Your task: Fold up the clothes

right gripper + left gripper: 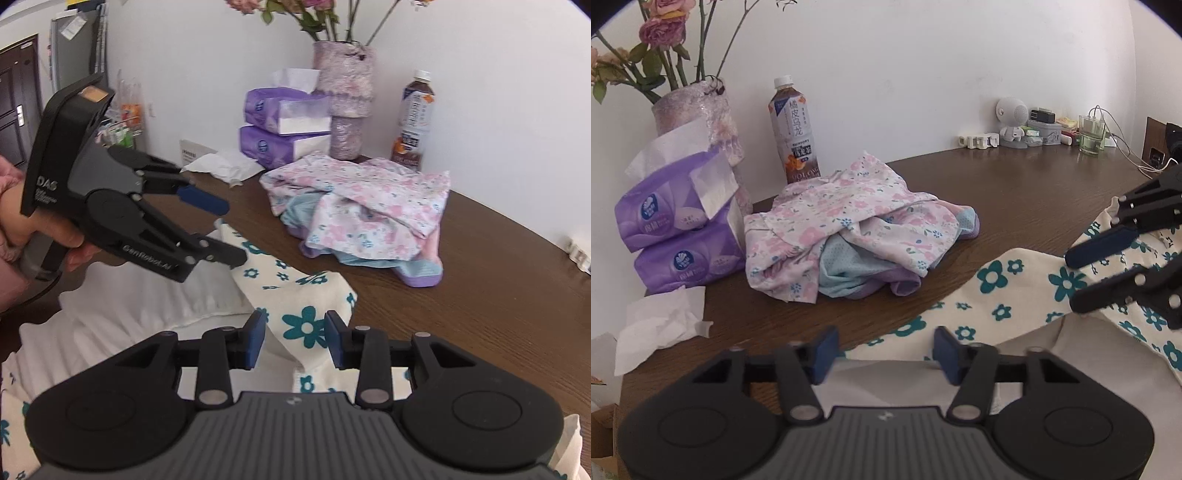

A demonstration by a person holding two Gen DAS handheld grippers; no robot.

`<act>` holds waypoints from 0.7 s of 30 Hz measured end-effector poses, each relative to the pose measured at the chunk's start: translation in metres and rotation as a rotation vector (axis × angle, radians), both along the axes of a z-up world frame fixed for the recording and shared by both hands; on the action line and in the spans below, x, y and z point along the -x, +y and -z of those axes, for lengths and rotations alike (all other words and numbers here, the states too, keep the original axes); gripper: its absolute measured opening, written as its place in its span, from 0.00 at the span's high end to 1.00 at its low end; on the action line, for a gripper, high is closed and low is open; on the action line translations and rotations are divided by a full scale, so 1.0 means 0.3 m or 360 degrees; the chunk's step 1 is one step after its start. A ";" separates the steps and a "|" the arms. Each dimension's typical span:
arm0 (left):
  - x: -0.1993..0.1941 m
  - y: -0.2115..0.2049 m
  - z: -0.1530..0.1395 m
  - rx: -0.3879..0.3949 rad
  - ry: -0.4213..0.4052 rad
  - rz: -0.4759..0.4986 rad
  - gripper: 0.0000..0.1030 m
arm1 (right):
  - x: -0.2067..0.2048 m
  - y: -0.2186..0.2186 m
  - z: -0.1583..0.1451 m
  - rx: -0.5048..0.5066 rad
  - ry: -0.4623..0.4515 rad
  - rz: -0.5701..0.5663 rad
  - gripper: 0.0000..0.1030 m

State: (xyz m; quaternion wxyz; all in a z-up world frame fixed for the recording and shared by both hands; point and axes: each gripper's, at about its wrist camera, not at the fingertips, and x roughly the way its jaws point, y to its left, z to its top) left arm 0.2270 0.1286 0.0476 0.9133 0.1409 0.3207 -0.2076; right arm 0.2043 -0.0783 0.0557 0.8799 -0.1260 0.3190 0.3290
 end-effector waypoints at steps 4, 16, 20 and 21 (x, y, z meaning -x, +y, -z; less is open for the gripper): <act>0.049 -0.005 -0.001 -0.0014 -0.0041 0.0062 0.54 | -0.026 -0.034 0.002 -0.0041 0.0023 0.0038 0.58; 0.072 -0.113 0.049 -0.0423 -0.0189 0.0261 0.57 | -0.050 0.006 0.036 -0.0037 0.0064 0.0033 0.54; 0.067 -0.102 0.034 -0.0400 -0.0227 0.0268 1.00 | -0.020 0.006 0.029 0.0013 0.0014 0.0012 0.54; 0.071 -0.099 0.028 -0.0388 -0.0231 0.0270 1.00 | -0.019 0.005 0.029 0.0018 0.0011 0.0013 0.54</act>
